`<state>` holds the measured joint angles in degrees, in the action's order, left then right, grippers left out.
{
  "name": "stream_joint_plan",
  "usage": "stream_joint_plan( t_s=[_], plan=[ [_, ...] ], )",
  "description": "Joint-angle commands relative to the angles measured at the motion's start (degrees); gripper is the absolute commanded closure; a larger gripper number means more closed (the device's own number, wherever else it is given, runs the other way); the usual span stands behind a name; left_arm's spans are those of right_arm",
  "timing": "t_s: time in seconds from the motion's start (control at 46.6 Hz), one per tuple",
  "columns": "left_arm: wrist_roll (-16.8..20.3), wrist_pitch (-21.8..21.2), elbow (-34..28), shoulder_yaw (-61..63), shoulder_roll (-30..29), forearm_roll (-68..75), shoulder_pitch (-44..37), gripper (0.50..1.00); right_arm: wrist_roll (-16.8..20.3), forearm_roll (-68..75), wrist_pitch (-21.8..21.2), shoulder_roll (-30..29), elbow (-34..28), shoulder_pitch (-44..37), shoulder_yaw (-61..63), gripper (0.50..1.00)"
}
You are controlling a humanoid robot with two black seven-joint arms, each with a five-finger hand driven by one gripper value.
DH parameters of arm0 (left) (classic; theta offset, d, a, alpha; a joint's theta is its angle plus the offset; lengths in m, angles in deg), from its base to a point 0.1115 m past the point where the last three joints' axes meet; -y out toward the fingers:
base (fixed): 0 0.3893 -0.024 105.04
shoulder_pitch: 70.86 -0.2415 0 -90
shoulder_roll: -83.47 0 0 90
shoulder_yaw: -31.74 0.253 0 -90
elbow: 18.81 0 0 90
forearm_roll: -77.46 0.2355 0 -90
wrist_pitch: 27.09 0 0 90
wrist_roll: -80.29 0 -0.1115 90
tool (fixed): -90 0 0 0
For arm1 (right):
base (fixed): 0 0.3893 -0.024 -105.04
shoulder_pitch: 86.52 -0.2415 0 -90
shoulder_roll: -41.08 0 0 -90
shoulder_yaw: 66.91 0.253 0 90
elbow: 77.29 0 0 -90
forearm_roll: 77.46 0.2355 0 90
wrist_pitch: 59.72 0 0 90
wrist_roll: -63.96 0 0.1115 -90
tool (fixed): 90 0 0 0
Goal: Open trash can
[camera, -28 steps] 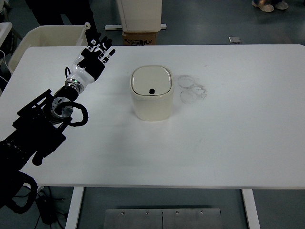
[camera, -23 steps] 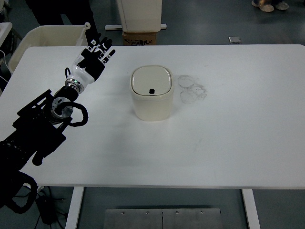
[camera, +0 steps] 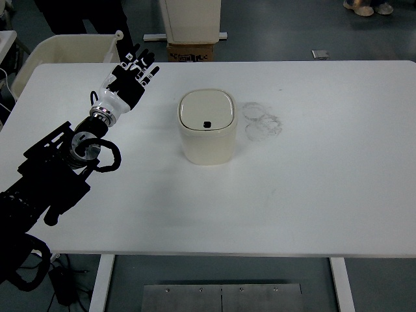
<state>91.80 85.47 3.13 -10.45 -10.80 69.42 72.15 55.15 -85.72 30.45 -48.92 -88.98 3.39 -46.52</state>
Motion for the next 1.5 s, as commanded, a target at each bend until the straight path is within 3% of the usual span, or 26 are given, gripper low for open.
stream_joint_plan(
  t_s=[0.0,0.344,0.623,0.773,1.203,1.482],
  plan=[
    [0.0,-0.1,0.0,0.0,0.0,0.0,0.2,0.5,0.0,0.0,0.0,0.0,0.0,0.0,0.0,0.507],
    [-0.7,-0.1,0.3,0.1,0.0,0.1,0.2,0.5,0.0,0.0,0.0,0.0,0.0,0.0,0.0,0.507],
    [-1.2,-1.5,5.2,0.3,-2.1,0.8,0.3,0.5,-0.1,-0.1,0.0,0.0,0.0,0.0,0.0,0.507],
    [-5.8,-1.6,7.5,0.6,-3.8,0.8,0.3,0.5,-0.1,0.0,0.0,0.0,0.0,0.0,0.0,0.507],
    [-7.2,-3.8,21.9,7.9,-13.4,1.9,2.5,0.5,0.0,-0.1,0.0,0.0,0.0,0.0,0.0,0.507],
    [-7.2,-3.8,25.4,17.0,-19.2,2.0,8.3,0.5,-0.1,0.0,0.0,0.0,0.0,0.0,0.0,0.507]
  ],
)
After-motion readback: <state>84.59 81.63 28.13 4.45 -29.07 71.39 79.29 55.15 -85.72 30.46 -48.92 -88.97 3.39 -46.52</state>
